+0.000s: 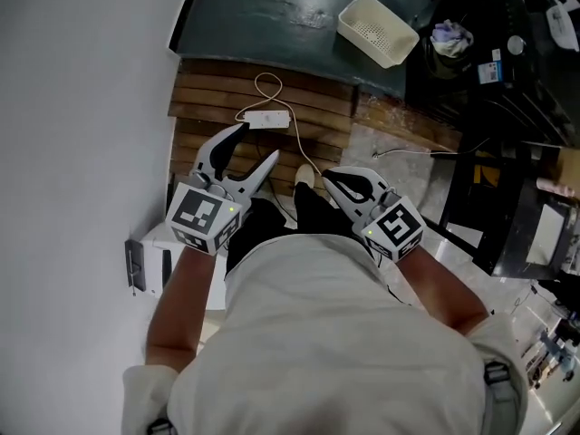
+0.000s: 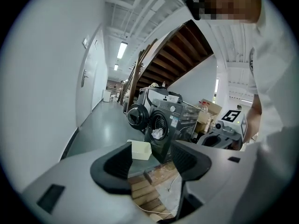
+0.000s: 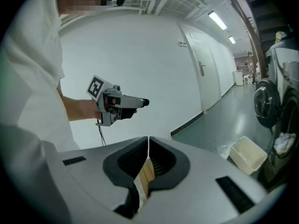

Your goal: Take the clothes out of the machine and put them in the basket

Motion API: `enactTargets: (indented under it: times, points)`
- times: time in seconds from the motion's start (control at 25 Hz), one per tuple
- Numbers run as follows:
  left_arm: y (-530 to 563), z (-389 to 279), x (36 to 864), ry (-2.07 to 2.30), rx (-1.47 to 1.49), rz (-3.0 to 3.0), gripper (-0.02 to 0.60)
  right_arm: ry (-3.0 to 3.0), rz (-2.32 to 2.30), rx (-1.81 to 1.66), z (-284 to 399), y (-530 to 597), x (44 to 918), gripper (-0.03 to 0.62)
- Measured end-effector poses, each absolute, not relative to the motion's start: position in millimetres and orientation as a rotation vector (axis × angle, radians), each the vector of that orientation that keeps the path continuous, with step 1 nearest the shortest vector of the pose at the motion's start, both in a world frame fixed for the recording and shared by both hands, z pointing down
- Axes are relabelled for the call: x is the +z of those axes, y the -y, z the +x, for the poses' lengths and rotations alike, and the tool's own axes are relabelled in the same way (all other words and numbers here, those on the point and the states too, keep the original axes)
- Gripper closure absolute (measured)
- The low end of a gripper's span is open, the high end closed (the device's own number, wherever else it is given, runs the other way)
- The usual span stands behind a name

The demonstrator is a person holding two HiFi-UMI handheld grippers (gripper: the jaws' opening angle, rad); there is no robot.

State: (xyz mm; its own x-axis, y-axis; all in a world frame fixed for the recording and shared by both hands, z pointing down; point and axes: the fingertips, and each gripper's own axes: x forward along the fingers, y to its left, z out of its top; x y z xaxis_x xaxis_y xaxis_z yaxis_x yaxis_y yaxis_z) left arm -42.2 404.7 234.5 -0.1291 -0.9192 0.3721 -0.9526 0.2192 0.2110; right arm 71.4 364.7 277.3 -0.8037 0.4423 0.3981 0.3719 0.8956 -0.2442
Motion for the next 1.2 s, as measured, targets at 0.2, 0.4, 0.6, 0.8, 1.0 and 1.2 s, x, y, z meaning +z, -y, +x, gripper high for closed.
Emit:
enactTargets:
  times: [0.2, 0.4, 0.6, 0.8, 1.0, 1.2]
  points:
    - [-383, -66, 217, 2.041, 0.122, 1.798, 0.327, 2.636, -0.551, 0.211, 45, -356, 261, 0.582]
    - [-362, -96, 212, 1.964, 0.135, 1.907, 0.327, 2.652, -0.46, 0.194, 18, -350, 261, 0.582]
    - [-348, -129, 201, 1.851, 0.176, 2.053, 0.327, 2.679, -0.305, 0.204, -21, -352, 249, 0.582]
    - [-347, -176, 188, 1.775, 0.187, 2.173, 0.327, 2.7, -0.17, 0.187, -68, -364, 237, 0.582]
    - [-340, -211, 187, 1.698, 0.193, 2.265, 0.327, 2.718, -0.06, 0.156, -102, -371, 223, 0.582]
    - [-318, -226, 189, 1.641, 0.193, 2.313, 0.327, 2.721, 0.037, 0.152, -116, -361, 220, 0.582]
